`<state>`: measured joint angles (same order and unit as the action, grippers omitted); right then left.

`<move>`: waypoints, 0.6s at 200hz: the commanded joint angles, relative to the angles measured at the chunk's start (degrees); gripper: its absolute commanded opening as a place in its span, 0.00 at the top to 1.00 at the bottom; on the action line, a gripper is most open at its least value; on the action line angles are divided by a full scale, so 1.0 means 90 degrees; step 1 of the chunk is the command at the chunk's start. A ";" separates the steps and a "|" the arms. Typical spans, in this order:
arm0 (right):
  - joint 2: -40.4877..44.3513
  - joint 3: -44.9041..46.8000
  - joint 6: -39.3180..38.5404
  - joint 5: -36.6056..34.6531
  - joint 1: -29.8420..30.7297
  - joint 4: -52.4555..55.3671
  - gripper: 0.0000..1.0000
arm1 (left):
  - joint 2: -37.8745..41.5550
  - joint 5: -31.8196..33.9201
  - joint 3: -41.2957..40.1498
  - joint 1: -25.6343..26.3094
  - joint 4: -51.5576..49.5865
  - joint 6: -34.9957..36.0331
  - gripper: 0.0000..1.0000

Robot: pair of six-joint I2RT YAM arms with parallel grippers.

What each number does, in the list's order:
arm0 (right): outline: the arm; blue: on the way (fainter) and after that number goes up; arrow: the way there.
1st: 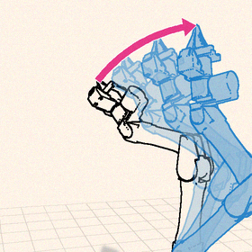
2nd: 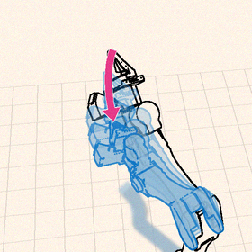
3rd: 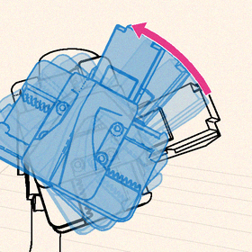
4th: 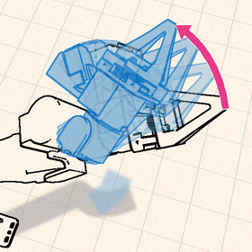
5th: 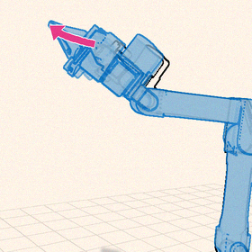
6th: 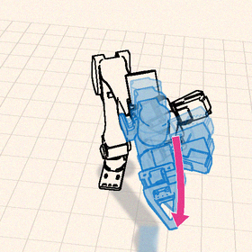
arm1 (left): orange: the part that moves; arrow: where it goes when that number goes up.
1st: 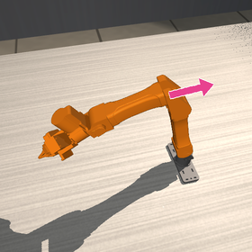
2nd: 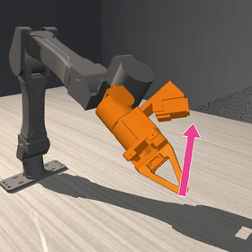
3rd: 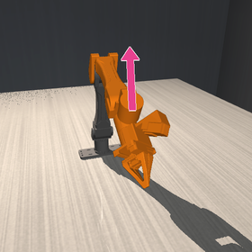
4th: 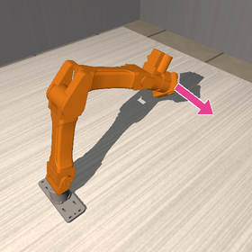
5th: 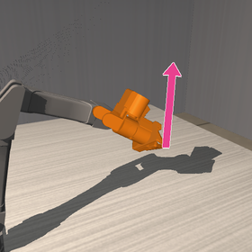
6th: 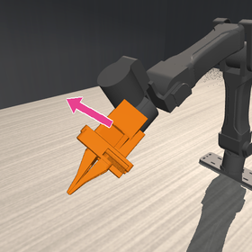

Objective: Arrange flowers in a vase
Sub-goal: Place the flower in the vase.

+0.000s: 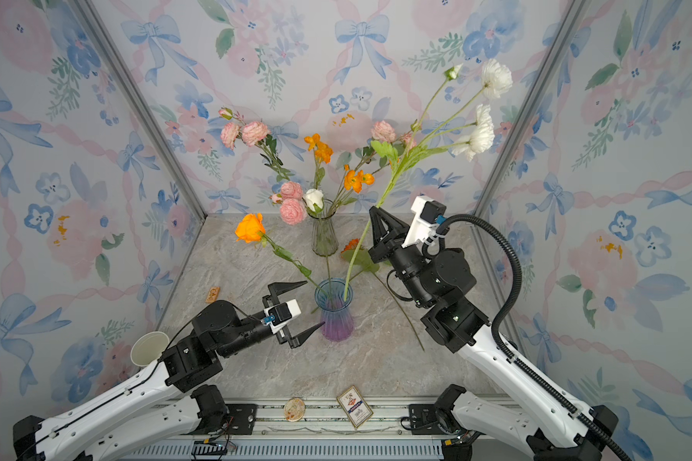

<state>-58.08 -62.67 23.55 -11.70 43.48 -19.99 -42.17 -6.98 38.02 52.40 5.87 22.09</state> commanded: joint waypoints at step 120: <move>-0.0587 0.1496 -0.0517 -0.1596 0.1063 -0.2720 1.00 | -0.0035 -0.0230 0.0077 -0.0070 -0.0041 -0.0061 0.02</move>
<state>-63.68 -51.81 18.85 -21.15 51.03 -38.26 -42.22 -8.03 38.02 52.10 5.87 22.06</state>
